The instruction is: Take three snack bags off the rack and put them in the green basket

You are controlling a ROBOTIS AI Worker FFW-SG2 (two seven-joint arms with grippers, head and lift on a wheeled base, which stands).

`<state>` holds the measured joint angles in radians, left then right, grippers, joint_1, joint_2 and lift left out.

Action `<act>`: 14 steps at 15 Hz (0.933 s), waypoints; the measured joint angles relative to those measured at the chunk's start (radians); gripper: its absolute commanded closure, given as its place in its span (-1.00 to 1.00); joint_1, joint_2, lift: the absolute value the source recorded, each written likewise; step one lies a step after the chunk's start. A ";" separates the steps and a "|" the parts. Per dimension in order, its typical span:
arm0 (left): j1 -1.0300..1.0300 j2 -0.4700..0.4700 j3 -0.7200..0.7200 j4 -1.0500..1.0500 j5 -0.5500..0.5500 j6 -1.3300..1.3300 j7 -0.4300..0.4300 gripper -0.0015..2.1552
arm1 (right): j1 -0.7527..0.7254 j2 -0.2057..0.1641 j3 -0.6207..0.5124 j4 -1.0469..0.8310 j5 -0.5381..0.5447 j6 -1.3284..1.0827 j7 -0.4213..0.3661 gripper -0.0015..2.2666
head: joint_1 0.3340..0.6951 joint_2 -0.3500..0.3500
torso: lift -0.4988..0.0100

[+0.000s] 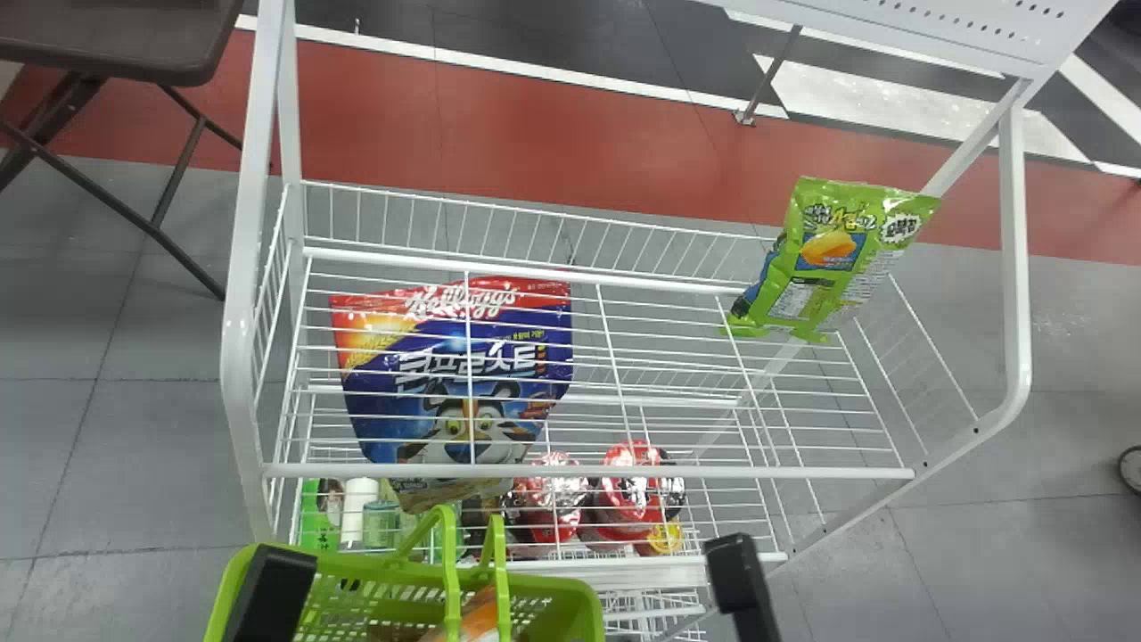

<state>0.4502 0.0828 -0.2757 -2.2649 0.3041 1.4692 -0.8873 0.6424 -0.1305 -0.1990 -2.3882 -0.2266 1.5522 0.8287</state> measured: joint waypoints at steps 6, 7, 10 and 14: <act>0.002 -0.001 -0.004 0.003 -0.001 0.000 0.001 0.35 | -0.002 0.007 0.004 0.145 -0.070 -0.315 0.042 -0.99 | 1.00 -1.00 | 0.86; 0.001 -0.001 -0.006 0.004 -0.002 0.000 0.003 0.35 | 0.002 0.009 -0.021 0.150 -0.087 -0.355 0.055 -0.96 | 1.00 -1.00 | 0.86; -0.005 -0.002 -0.020 0.008 -0.007 0.000 0.009 0.35 | 0.017 0.025 -0.100 0.152 -0.123 -0.478 0.079 -0.95 | 1.00 -1.00 | 0.86; -0.007 -0.002 -0.028 0.008 -0.009 0.000 0.016 0.35 | 0.027 0.055 -0.205 0.118 -0.177 -0.547 0.157 -0.95 | 1.00 -1.00 | 0.86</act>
<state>0.4433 0.0813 -0.3039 -2.2565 0.2950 1.4689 -0.8710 0.6694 -0.0753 -0.4043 -2.2704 -0.4039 1.0052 0.9861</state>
